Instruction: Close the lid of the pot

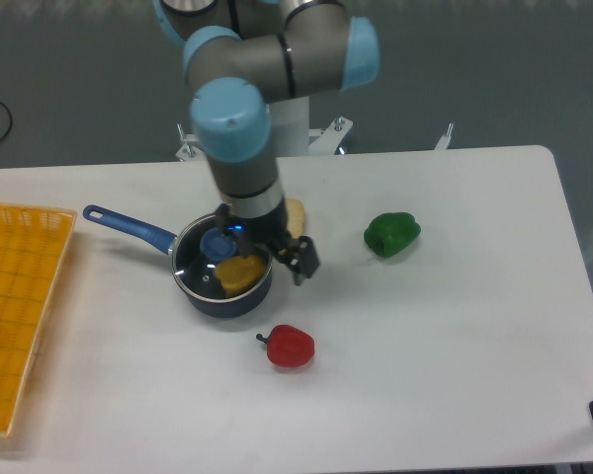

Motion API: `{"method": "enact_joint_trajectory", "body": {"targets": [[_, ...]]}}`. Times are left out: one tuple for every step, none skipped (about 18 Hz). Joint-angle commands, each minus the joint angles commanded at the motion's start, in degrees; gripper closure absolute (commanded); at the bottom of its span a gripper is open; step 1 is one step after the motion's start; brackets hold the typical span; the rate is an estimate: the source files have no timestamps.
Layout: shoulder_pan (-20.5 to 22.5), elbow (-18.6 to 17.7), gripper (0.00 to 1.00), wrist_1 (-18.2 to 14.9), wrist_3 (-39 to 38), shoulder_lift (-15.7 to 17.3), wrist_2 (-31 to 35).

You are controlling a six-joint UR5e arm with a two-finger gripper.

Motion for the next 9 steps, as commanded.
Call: {"method": "enact_joint_trajectory", "body": {"targets": [[0.8, 0.0, 0.0, 0.0, 1.84, 0.09, 0.0], [1.67, 0.0, 0.0, 0.0, 3.34, 0.09, -0.09], [2.73, 0.0, 0.0, -0.18, 4.66, 0.17, -0.35], [3.69, -0.09, 0.0, -0.18, 5.98, 0.26, -0.7], [4.83, -0.09, 0.0, -0.18, 7.73, 0.35, -0.79], [6.06, -0.09, 0.0, -0.26, 9.75, 0.26, -0.88], [7.21, -0.44, 0.0, -0.18, 12.12, 0.26, -0.71], [8.61, -0.44, 0.0, -0.26, 14.5, 0.26, -0.79], [10.1, -0.44, 0.0, -0.27, 16.87, 0.26, -0.88]]}}
